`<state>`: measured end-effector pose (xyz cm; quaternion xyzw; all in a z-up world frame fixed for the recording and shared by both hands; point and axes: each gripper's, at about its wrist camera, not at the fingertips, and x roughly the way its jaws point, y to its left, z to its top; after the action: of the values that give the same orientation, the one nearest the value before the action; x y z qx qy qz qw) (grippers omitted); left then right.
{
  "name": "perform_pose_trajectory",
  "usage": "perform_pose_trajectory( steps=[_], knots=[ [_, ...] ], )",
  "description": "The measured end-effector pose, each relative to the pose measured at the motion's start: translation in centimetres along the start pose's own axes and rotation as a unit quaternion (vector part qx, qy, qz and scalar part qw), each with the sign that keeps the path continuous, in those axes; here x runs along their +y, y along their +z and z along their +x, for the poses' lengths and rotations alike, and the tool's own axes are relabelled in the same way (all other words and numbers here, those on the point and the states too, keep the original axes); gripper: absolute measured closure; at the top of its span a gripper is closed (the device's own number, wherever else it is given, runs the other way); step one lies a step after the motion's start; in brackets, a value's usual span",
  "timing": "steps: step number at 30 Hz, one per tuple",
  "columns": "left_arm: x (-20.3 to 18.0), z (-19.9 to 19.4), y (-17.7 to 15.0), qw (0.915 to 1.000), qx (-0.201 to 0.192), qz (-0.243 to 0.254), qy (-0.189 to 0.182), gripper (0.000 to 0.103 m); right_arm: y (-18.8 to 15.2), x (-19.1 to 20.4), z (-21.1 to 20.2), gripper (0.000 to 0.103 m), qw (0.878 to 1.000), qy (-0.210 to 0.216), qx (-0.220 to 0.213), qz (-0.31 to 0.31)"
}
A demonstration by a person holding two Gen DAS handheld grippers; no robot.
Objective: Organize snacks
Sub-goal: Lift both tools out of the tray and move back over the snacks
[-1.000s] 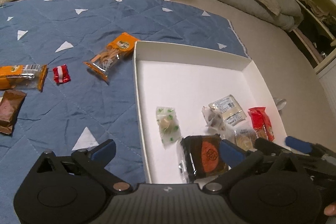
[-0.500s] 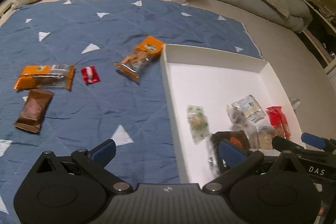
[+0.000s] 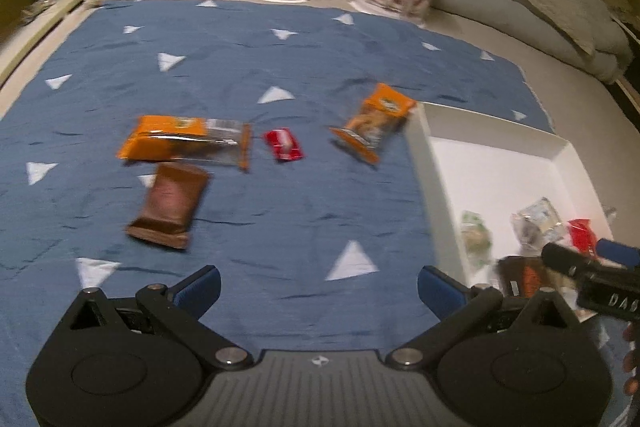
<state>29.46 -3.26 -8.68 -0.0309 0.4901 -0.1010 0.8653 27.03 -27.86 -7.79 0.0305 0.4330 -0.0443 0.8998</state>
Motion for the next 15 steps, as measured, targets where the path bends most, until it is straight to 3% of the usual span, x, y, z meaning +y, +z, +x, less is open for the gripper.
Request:
perform_pose_trajectory(
  steps=[9,15],
  knots=[
    [5.5,-0.7,0.3,0.9988,-0.013,-0.031,0.037,0.0,2.7,5.6,0.4,0.0,0.999,0.028,-0.017,-0.04],
    [7.9,-0.1,0.8,0.998,-0.03,-0.024,0.05,0.0,5.0,9.3,0.7,0.0,0.996,0.056,-0.034,-0.066]
  ],
)
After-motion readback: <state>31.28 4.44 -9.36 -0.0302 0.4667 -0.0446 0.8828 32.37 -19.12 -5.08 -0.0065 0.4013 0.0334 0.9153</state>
